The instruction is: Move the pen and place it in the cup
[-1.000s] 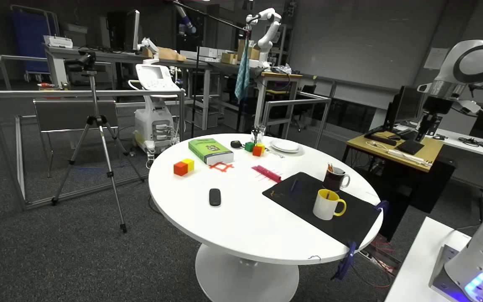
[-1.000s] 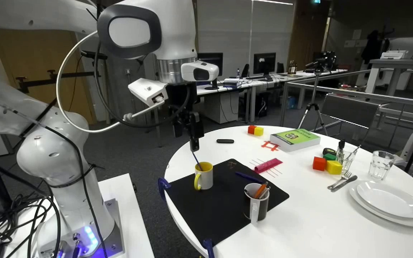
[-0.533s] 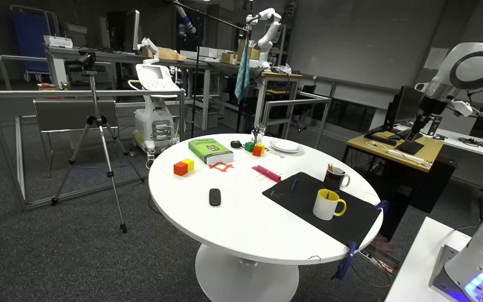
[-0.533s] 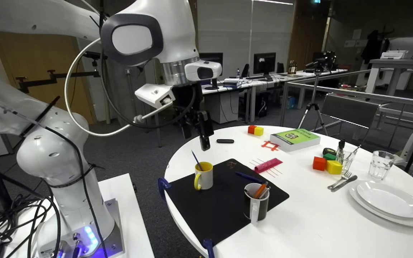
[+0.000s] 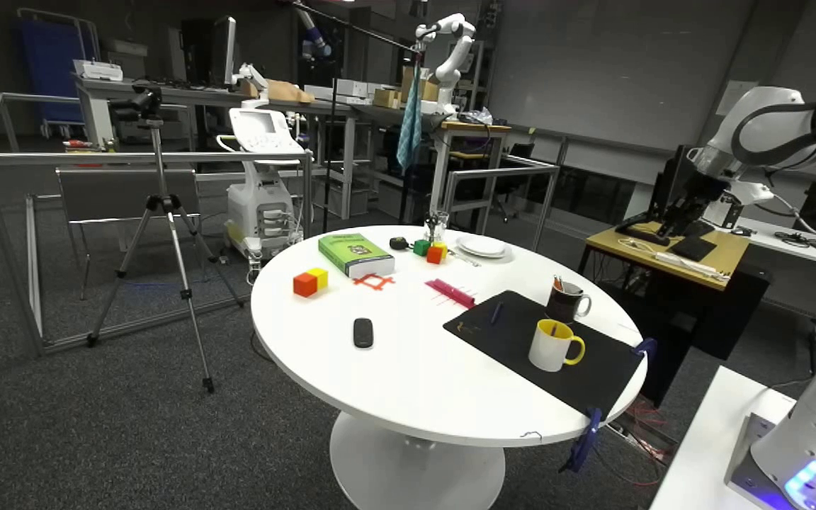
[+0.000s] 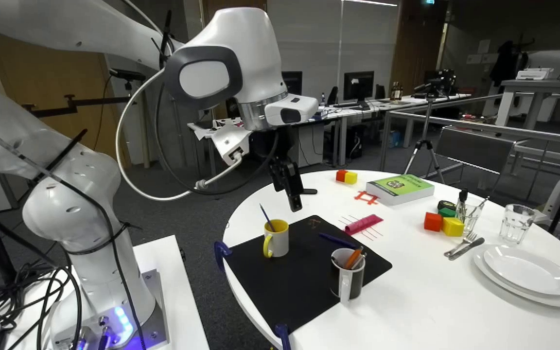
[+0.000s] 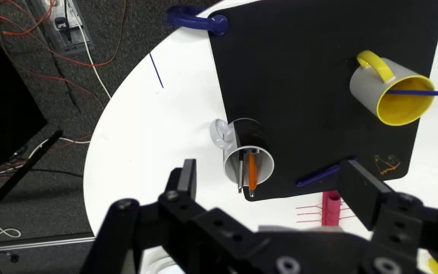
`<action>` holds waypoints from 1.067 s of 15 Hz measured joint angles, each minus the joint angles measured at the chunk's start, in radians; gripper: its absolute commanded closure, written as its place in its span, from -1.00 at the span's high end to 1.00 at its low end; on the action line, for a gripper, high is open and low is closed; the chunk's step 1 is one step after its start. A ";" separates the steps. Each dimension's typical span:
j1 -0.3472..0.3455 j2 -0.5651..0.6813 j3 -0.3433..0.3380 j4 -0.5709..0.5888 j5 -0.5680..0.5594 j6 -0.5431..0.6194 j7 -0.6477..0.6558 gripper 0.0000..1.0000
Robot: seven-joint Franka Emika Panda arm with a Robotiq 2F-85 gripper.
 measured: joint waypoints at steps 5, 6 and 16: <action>-0.001 0.110 0.067 0.067 0.047 0.004 0.172 1.00; -0.002 0.136 0.080 0.086 0.053 0.004 0.217 1.00; -0.041 0.349 0.133 0.276 0.144 0.022 0.541 1.00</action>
